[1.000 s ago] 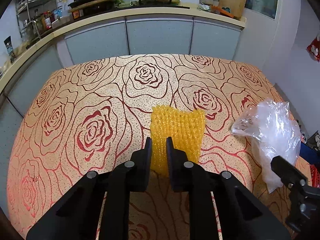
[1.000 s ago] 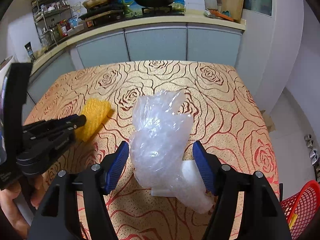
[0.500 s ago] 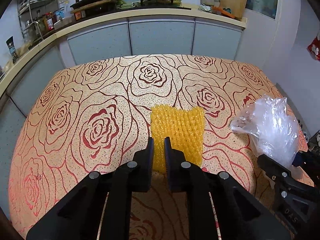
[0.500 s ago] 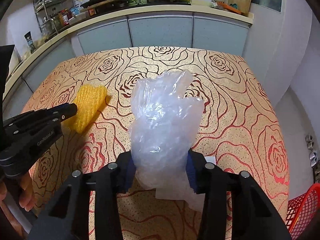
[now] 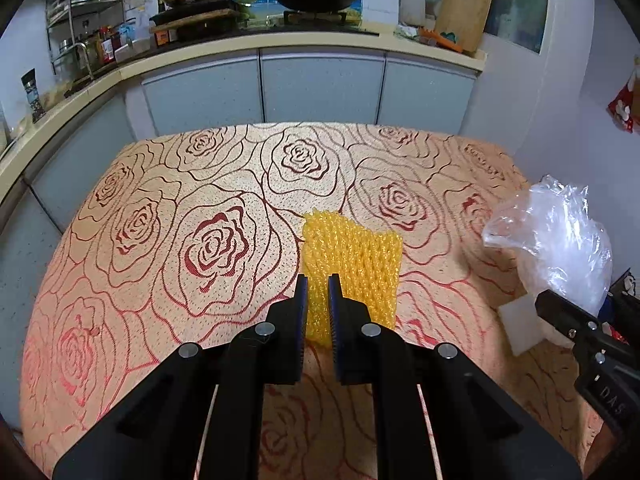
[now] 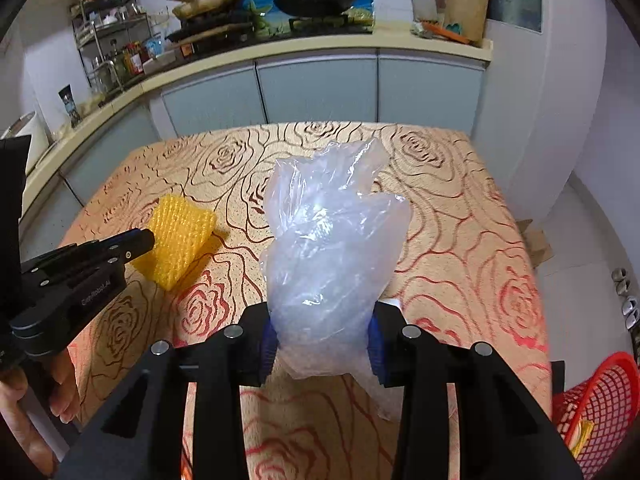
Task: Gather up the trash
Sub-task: 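Carry the foam net and plastic bag over the red basket with both tools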
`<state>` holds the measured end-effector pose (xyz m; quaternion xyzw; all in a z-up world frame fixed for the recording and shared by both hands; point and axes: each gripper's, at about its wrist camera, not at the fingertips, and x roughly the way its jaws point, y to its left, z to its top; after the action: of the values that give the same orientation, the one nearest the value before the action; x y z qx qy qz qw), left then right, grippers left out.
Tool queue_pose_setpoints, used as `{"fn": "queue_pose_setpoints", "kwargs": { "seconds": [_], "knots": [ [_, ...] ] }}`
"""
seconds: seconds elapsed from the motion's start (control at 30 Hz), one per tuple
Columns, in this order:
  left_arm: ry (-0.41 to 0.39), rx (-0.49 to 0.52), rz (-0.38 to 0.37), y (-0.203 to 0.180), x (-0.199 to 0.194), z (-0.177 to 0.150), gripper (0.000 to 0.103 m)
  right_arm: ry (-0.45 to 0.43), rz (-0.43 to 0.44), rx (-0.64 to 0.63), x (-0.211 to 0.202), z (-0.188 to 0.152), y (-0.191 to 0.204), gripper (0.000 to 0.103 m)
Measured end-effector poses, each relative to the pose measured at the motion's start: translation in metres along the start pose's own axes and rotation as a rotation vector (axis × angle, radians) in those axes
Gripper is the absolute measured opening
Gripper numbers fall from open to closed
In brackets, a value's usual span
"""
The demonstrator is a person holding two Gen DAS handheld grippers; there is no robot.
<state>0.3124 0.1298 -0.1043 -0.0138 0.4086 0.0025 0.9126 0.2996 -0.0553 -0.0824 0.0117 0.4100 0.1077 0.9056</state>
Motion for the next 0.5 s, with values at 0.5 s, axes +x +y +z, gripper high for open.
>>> {"fn": "queue_pose_setpoints", "kwargs": {
  "seconds": [0.5],
  "knots": [
    [-0.096,0.057,-0.091,-0.045,-0.083,-0.015,0.011,-0.095,-0.093,0.068,-0.094,-0.033,-0.052,0.035]
  ]
}}
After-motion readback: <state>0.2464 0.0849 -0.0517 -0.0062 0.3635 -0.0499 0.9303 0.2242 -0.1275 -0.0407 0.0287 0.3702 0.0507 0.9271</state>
